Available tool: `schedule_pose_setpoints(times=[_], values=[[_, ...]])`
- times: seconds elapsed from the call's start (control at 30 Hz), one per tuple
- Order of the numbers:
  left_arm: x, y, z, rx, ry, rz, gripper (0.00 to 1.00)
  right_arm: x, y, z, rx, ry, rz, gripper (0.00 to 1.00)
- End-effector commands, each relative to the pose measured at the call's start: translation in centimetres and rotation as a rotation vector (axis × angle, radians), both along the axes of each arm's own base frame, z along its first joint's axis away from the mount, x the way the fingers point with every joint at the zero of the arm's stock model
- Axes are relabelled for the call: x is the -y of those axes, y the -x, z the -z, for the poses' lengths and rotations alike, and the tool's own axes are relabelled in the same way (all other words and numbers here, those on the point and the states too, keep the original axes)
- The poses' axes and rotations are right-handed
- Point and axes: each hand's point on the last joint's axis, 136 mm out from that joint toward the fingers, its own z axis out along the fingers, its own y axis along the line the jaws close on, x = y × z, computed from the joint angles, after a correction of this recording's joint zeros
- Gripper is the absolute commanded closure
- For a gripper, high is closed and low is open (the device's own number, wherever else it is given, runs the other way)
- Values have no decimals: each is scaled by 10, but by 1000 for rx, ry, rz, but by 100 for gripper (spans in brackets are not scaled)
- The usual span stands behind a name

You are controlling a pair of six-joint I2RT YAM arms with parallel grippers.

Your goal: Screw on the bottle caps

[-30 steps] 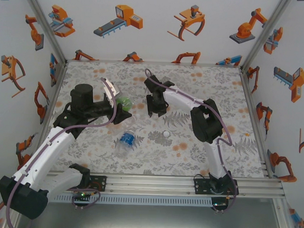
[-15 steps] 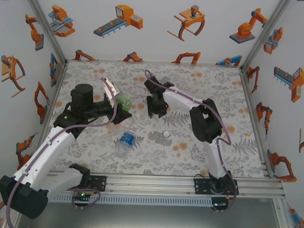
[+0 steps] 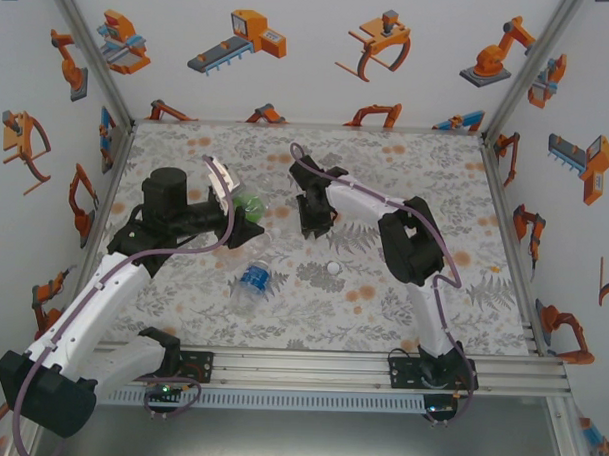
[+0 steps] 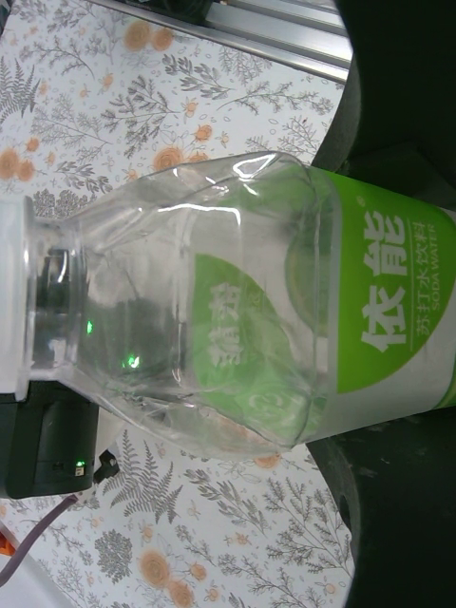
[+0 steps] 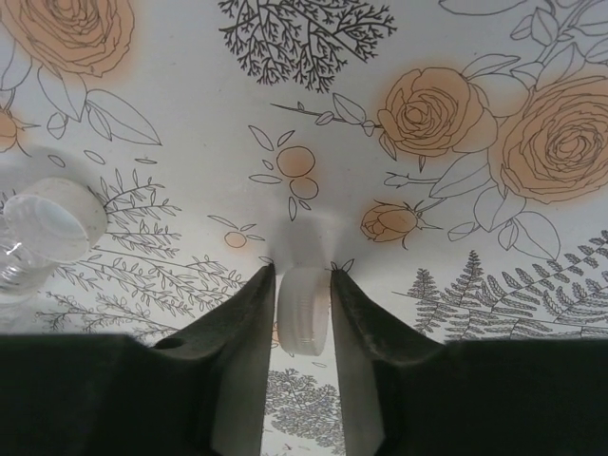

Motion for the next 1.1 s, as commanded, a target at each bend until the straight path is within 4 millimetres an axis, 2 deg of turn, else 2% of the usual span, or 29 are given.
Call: schedule_pose_setpoints(times=[0.0,0.23,0.33,0.57,0.7,0.87,0.97,1.07], values=[[2,1,-8,28,6,18,100,2,10,18,-52,-7,19,73],[2,1,-8,25,5,18,100,3,7,6,-67,-177,78,75],[2,0,-8,24,5,17,100,11,7,2,-74,-278,128,75],[2,-2,-4,16,0,14,100,60,22,12,-116,-415,272,68],[3,-3,-3,12,-6,8,100,94,33,18,-114,-393,337,62],[0,-7,3,8,-35,-31,100,119,36,8,-69,-267,339,55],[-2,-6,2,-11,-62,-49,100,124,31,-6,-19,-213,318,53],[-9,1,1,-38,-85,-68,100,120,25,-21,25,-163,280,51]])
